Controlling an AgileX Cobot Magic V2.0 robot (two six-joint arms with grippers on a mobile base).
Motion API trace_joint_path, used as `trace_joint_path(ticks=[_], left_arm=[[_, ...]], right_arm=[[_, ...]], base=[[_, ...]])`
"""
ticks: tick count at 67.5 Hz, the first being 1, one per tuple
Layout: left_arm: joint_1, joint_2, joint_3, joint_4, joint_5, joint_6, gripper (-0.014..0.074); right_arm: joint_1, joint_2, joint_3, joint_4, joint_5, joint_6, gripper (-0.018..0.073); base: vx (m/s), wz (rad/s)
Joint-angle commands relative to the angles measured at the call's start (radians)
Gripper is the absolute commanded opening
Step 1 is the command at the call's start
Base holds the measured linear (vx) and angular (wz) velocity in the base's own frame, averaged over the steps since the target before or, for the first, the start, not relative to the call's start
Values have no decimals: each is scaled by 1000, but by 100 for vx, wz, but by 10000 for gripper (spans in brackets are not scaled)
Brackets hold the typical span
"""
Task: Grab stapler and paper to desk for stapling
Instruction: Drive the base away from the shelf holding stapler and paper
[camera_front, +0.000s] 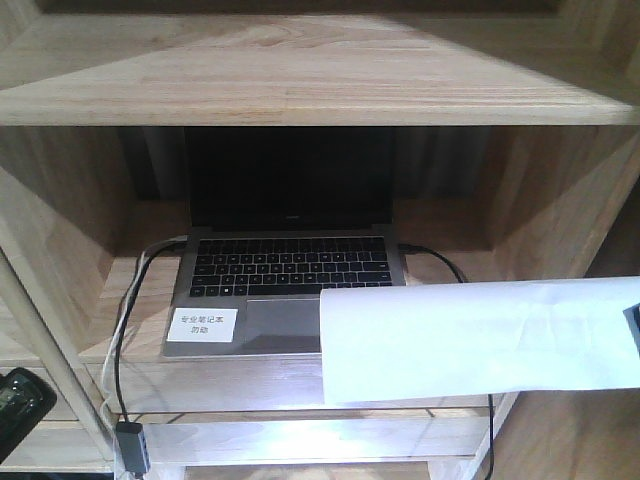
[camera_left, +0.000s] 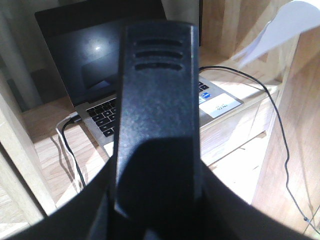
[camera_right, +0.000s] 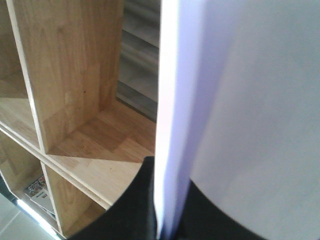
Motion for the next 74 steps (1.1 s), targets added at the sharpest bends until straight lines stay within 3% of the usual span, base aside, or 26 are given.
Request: trace_joint_path(ticks=[1,74], left_arm=[[-5,9,-31,-20,-122,-4,-7],[-5,15,-31,-20,-121,-4,-7]], right_arm=[[0,7,-19,15,-63,-13,-8],[0,7,-19,14,-62,-13,-8]], base=[[-1,1],[-13,2]])
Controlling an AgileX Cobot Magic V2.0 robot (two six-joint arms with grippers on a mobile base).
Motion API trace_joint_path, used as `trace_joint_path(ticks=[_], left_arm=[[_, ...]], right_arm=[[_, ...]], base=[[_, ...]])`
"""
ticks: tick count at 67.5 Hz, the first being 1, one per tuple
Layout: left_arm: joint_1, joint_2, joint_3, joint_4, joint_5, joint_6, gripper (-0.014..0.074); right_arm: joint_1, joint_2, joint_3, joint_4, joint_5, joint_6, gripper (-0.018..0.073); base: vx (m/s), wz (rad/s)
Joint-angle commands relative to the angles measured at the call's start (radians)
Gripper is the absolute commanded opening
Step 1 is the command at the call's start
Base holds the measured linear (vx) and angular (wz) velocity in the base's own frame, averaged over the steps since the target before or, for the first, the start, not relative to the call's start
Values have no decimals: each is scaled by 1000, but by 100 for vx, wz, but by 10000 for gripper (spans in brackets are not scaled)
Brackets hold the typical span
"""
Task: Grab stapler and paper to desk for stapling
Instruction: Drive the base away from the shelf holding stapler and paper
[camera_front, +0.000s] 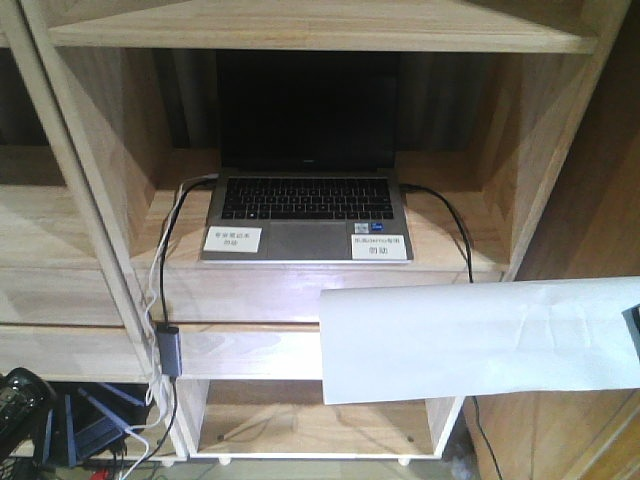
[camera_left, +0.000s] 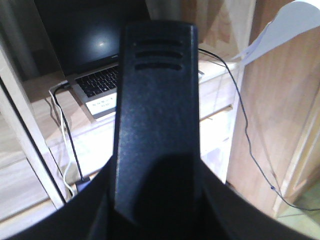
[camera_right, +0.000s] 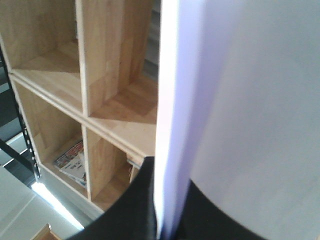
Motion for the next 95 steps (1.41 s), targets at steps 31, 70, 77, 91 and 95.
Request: trace_joint_path(ticks=[31,70,77,91,95], left_arm=[[-5,14,-31,-20,-121,-4,-7],[-5,14,-31,-20,-121,-4,-7],[-5,14,-31,-20,-121,-4,-7],[-5,14,-31,-20,-121,-4,-7],[-5,14,-31,-20,-121,-4,-7]], right_arm=[[0,7,-19,16,-63,-13,-8],[0,7,-19,16,-63,-13,-8],[0,7,-19,16,-63,-13,-8],[0,7,-19,16,-63,-13,-8],[0,7,-19,16,-63,-13,-8]], base=[[-15,-6],[-3,12],[-1,42],[-2,63],[-3,71]])
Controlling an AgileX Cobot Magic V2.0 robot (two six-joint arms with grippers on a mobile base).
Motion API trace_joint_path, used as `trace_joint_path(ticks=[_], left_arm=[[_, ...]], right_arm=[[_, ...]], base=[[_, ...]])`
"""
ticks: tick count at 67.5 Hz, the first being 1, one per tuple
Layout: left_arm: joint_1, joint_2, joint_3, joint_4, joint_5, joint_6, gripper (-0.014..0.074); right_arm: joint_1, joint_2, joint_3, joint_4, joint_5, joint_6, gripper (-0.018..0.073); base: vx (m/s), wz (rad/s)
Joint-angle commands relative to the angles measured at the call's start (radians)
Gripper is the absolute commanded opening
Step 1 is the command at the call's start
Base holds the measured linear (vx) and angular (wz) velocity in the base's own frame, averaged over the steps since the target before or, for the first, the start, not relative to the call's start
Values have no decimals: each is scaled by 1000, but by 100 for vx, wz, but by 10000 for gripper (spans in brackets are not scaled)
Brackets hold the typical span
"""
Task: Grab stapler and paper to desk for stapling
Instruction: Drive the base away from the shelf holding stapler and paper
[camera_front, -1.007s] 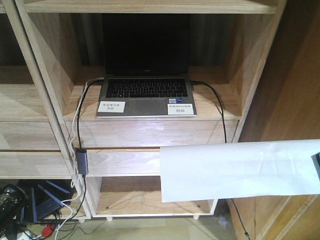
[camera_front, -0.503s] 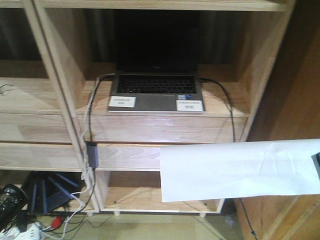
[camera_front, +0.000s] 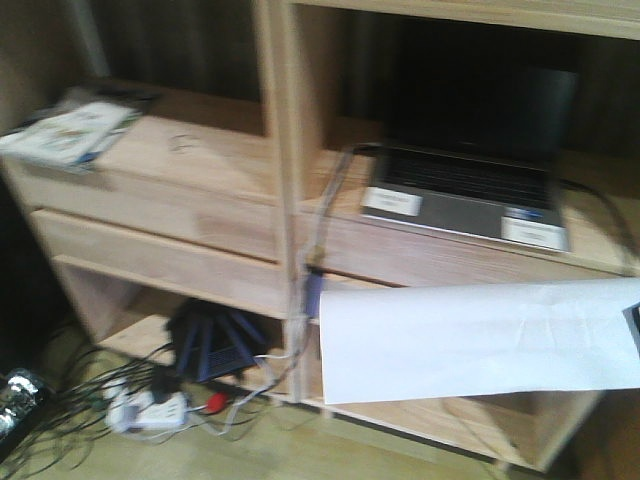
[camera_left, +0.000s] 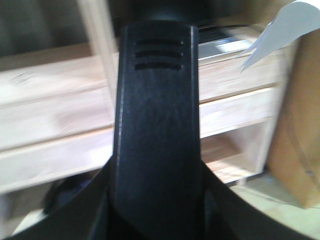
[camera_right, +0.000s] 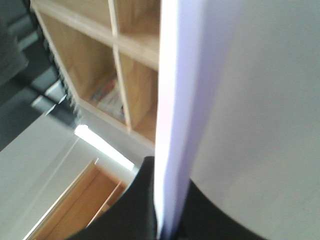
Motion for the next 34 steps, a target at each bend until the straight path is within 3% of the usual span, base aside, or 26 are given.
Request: trace_joint_path(ticks=[1,34], left_arm=[[-5,14,-31,-20,-121,-4,-7],[-5,14,-31,-20,-121,-4,-7]], right_arm=[[0,7,-19,17,-63,-13,-8],[0,7,-19,17,-63,-13,-8]], base=[[-3,70],[-1,59]])
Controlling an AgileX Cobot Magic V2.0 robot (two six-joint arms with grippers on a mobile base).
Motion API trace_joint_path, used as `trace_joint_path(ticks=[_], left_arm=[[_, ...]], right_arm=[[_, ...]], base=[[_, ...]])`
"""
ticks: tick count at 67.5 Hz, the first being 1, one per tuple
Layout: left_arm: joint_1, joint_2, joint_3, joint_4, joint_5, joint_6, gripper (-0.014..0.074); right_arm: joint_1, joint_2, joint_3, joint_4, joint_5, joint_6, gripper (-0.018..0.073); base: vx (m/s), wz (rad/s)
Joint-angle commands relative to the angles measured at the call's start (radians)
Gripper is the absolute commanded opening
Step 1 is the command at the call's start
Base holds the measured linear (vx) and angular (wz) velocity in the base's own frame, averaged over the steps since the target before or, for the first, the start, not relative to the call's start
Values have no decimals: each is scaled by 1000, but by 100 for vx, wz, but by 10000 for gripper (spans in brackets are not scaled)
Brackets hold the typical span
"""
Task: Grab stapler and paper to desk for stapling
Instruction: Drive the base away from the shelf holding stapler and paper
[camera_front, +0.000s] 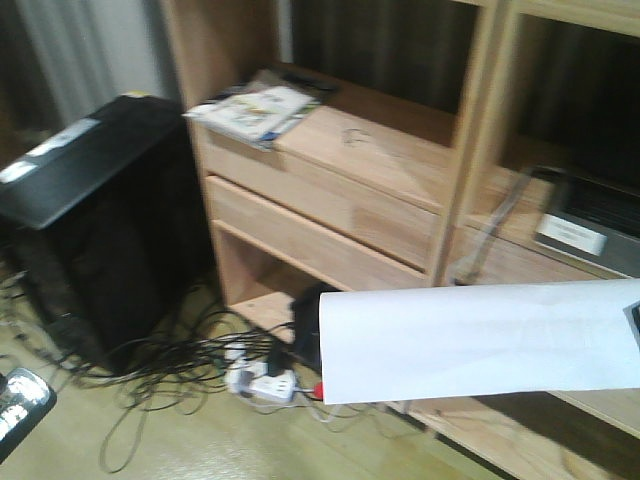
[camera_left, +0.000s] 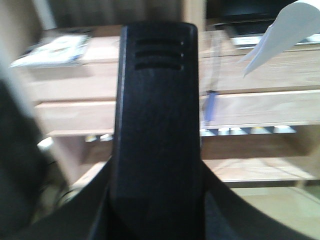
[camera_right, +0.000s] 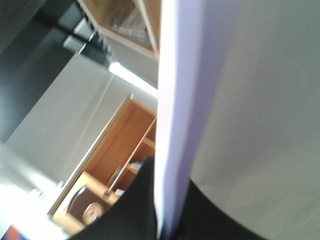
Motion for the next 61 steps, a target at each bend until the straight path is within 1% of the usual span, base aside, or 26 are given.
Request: trace_joint_path(ticks=[1,38,61], left_arm=[[-5,14,-31,-20,-121,-4,-7],[-5,14,-31,-20,-121,-4,-7],[-5,14,-31,-20,-121,-4,-7]], right_arm=[[0,7,-19,17,-63,-13,-8],[0,7,-19,17,-63,-13,-8],[0,7,-19,17,-63,-13,-8]], base=[[4,57],[7,55],[14,69]])
